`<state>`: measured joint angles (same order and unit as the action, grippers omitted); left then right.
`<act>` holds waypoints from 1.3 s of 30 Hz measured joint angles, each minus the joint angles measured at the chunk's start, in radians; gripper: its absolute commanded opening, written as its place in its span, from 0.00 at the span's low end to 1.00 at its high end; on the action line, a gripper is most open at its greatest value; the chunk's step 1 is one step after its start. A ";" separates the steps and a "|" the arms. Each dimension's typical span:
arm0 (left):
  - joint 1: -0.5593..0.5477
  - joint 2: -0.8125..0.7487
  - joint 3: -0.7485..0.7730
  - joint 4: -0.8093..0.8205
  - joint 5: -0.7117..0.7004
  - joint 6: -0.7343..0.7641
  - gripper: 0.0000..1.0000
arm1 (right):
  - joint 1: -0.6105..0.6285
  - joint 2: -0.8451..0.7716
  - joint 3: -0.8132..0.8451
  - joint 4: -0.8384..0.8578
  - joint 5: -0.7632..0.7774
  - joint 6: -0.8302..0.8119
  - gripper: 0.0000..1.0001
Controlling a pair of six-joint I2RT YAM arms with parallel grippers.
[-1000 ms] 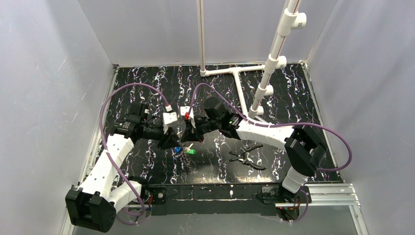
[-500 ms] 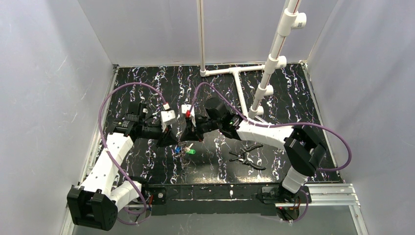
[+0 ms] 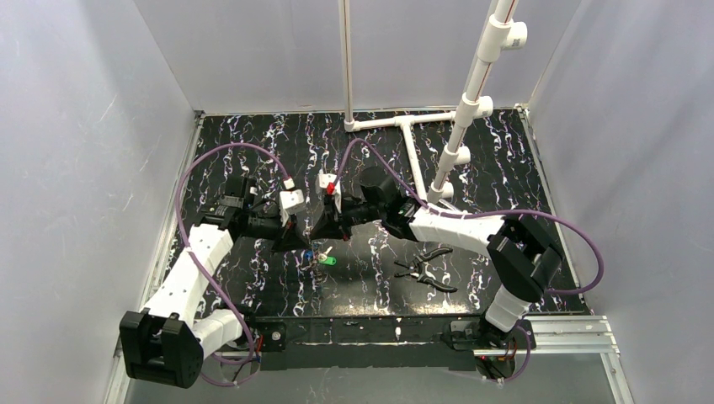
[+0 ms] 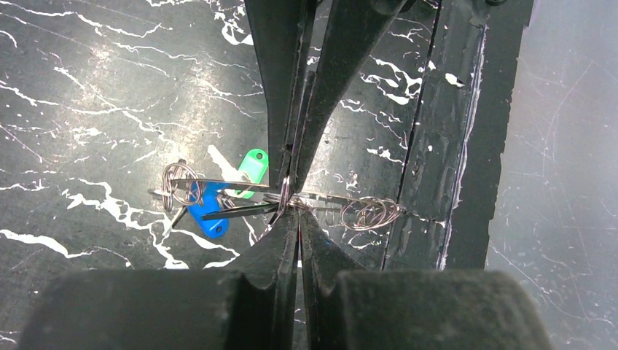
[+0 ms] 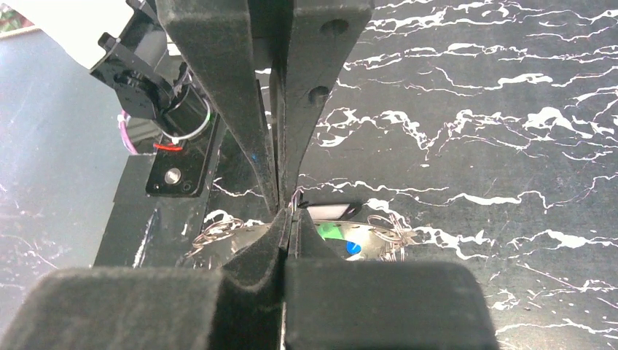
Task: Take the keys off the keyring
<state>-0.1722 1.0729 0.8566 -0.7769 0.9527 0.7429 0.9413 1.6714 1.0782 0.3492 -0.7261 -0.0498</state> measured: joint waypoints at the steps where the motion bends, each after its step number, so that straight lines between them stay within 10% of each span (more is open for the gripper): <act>1: 0.000 0.003 0.000 0.004 0.002 0.000 0.02 | -0.003 0.000 -0.008 0.019 -0.003 0.016 0.01; 19: 0.001 0.047 -0.033 0.023 0.029 0.047 0.01 | -0.050 0.000 -0.106 0.322 -0.063 0.257 0.01; 22: 0.022 0.018 -0.033 -0.006 0.037 0.080 0.38 | -0.055 0.000 -0.113 0.343 -0.067 0.270 0.01; 29: 0.108 -0.111 -0.039 -0.002 0.121 0.116 0.67 | -0.057 0.000 -0.138 0.365 -0.080 0.275 0.01; 39: 0.095 -0.118 -0.087 0.090 0.189 0.105 0.54 | -0.057 0.000 -0.140 0.392 -0.108 0.283 0.01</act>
<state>-0.0776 0.9546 0.7692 -0.6872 1.1416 0.8482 0.8845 1.6714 0.9379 0.7410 -0.8345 0.2333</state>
